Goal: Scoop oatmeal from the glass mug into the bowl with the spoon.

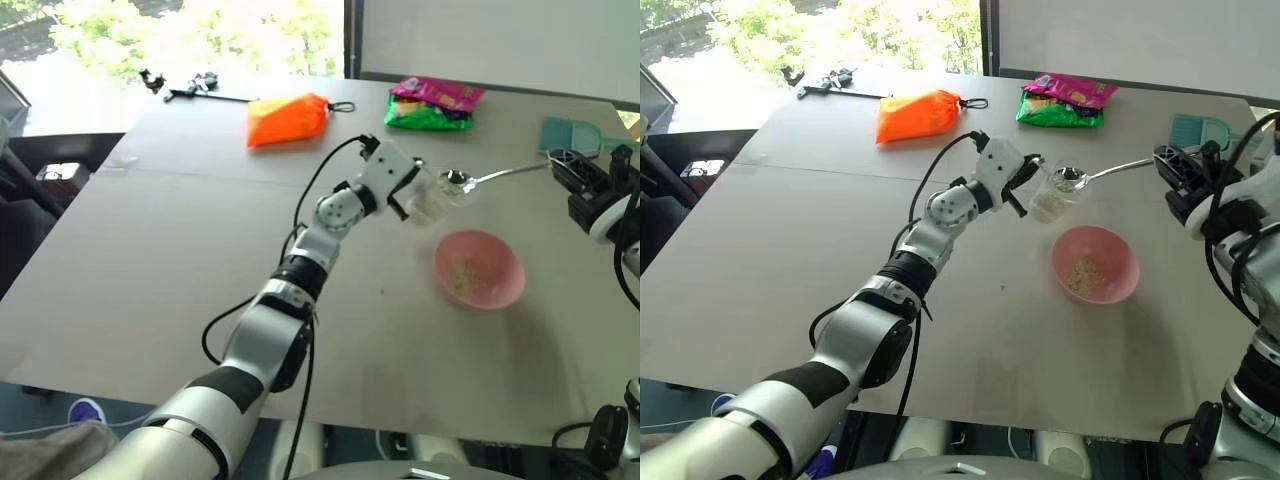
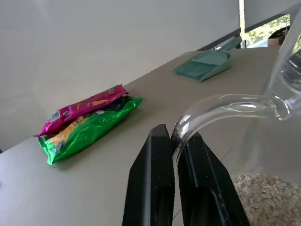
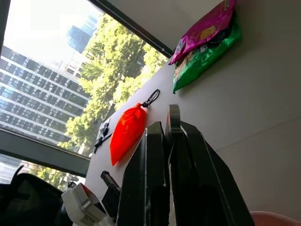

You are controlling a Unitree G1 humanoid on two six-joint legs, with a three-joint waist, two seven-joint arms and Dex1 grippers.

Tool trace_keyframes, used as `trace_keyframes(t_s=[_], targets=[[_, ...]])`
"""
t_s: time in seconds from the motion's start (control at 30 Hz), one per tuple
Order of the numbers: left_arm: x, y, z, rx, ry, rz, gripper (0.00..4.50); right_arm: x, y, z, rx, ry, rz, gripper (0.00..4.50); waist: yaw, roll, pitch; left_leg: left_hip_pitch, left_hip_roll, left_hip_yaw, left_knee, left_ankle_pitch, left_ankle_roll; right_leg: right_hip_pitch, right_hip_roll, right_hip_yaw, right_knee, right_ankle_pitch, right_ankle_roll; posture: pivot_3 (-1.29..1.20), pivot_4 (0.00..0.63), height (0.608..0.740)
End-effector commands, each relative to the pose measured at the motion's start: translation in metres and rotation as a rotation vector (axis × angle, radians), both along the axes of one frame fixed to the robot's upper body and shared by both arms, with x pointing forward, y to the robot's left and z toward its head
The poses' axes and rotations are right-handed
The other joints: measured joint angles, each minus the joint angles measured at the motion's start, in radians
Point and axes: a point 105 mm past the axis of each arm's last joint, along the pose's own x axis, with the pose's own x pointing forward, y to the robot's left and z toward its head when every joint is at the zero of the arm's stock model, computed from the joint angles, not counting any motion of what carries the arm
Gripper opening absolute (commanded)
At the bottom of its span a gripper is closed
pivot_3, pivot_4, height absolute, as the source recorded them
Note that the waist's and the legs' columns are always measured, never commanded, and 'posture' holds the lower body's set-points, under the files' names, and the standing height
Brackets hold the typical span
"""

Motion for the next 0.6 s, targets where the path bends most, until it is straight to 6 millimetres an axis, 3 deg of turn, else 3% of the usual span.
trace_keyframes(t_s=[0.03, 0.6], targets=[[-0.007, -0.013, 0.02, -0.018, -0.079, -0.05, 0.06, -0.02, -0.012, 0.019, 0.037, -0.118, -0.066, 0.0, 0.002, 0.0, 0.0, 0.0, 0.0, 0.0, 0.0, 0.0, 0.0, 0.0, 0.0, 0.0, 0.0, 0.0, 0.0, 0.0, 0.15, 0.74], [-0.007, -0.016, 0.016, 0.058, -0.131, -0.043, 0.06, -0.061, -0.029, 0.007, 0.044, -0.168, -0.199, 0.0, 0.01, 0.002, -0.001, 0.001, -0.001, 0.0, 0.0, 0.0, 0.0, 0.001, 0.001, 0.0, 0.0, 0.0, 0.0, 0.0, 0.15, 0.74]])
